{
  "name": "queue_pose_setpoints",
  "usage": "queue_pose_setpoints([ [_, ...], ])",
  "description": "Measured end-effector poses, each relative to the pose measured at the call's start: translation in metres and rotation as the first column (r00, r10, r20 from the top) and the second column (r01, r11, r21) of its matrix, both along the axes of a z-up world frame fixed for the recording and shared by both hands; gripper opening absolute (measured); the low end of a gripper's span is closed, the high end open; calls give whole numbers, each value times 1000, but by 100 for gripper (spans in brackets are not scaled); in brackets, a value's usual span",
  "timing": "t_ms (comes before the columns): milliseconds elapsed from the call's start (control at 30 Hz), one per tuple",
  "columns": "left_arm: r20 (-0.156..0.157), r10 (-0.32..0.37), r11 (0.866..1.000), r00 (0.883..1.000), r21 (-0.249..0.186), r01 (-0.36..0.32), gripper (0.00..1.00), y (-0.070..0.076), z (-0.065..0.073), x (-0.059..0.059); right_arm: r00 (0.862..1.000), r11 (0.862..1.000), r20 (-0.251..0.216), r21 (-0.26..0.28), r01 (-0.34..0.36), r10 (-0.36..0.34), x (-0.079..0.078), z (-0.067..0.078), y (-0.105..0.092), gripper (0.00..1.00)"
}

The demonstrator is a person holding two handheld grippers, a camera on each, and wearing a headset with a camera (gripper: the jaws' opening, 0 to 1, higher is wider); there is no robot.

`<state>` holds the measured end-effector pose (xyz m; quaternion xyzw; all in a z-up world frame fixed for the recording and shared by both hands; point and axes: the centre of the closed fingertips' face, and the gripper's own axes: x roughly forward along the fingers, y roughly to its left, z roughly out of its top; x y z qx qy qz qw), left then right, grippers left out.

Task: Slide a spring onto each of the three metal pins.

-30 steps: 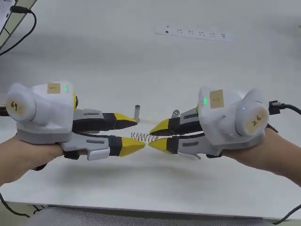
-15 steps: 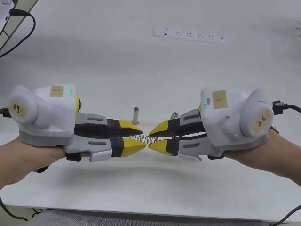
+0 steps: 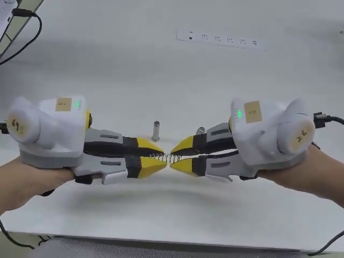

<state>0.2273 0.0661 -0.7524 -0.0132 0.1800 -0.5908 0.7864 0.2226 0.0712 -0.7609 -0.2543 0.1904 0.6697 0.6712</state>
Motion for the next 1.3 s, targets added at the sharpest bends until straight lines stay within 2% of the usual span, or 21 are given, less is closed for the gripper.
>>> queue_pose_setpoints([
  [300, -5, -19, 1000, 1000, 8, 19, 2, 0, 1, -5, 1000, 1000, -6, 2, -7, 7, -3, 1, 0, 9],
  [367, -18, -21, 1000, 1000, 4, 21, 2, 0, 1, -6, 1000, 1000, -6, 3, -8, 8, -4, 1, 0, 9],
  [667, -22, -27, 1000, 999, -5, 27, 2, -3, 3, -7, 1000, 1000, -8, 1, -8, 8, -4, -1, -5, 10],
  [733, -23, -28, 1000, 999, -11, 28, 2, -3, 5, -7, 1000, 1000, -9, -13, -5, 5, -3, -5, -8, 11],
  [933, -30, -28, 999, 999, -19, 27, 2, -1, 7, -7, 1000, 1000, -29, 8, 13, -13, -3, -5, -11, 6],
  [1133, -34, -30, 999, 999, -33, 29, 2, -1, 9, -8, 990, 997, -131, 60, 57, -48, -4, 2, -10, 7],
  [1200, -36, -32, 999, 999, -37, 31, 2, -1, 10, -9, 988, 996, -148, 69, 57, -46, -5, 3, -10, 8],
  [1300, -35, -36, 999, 999, -39, 34, 2, -1, 11, -9, 978, 994, -200, 81, 72, -55, -8, 5, -10, 11],
])
